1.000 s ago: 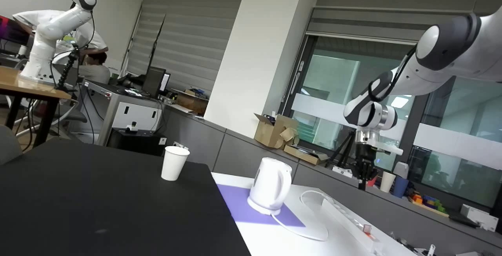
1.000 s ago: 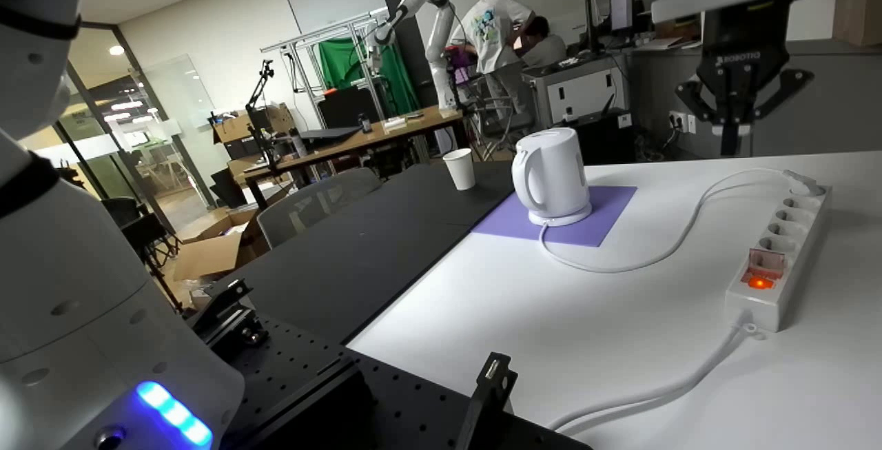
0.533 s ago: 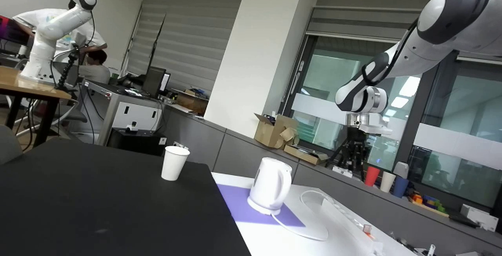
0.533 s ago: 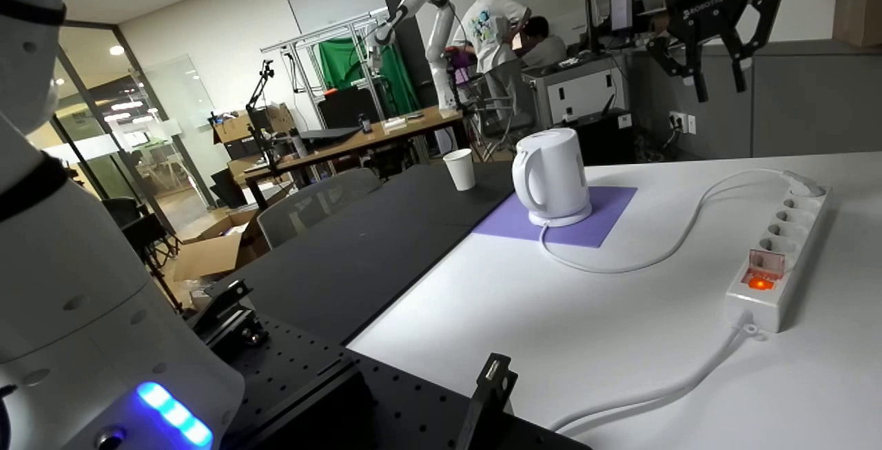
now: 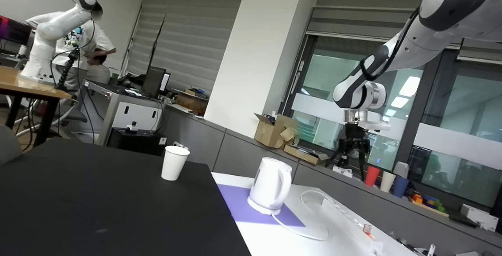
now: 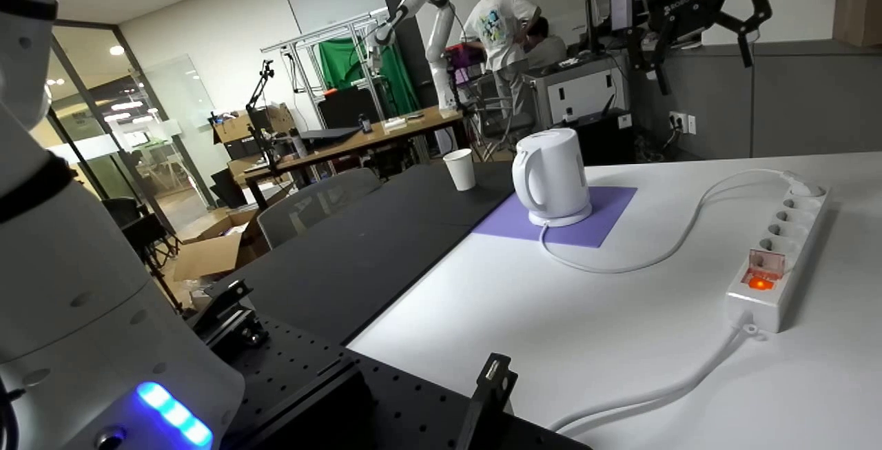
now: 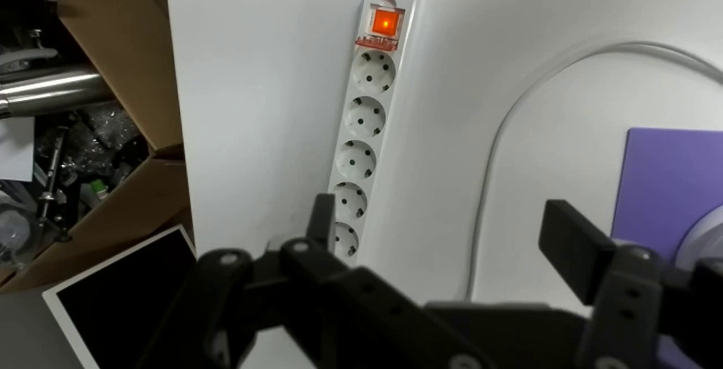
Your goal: Turn on the main adapter switch
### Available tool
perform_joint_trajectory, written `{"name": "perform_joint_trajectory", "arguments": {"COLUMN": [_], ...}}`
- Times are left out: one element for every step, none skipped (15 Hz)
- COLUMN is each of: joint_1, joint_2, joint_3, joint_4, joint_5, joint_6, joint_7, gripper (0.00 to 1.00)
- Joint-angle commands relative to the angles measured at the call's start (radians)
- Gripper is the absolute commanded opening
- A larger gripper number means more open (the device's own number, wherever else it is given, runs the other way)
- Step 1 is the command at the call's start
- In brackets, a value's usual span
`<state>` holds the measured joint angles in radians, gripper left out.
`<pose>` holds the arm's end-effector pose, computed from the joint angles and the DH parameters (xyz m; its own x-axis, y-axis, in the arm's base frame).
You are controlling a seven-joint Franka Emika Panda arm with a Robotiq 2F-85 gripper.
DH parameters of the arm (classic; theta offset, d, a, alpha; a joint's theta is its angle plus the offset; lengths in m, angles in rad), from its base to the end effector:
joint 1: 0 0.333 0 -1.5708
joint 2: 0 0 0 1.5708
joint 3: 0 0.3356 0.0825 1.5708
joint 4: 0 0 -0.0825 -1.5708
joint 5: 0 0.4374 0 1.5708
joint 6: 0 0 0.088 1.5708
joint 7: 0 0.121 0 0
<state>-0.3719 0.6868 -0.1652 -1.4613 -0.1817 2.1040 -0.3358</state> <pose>0.6681 -0.3869 0.2534 0.9873 -0.0848 -0.1344 -0.0535 -0.9736 0.2219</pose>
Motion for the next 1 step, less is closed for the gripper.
{"name": "perform_joint_trajectory", "arguments": {"joint_1": [0.001], "joint_2": [0.005], "joint_3": [-0.005], "joint_4": [0.006], "joint_5": [0.004], "joint_6": [-0.003], "joint_7": [-0.004], "gripper": [0.97]}}
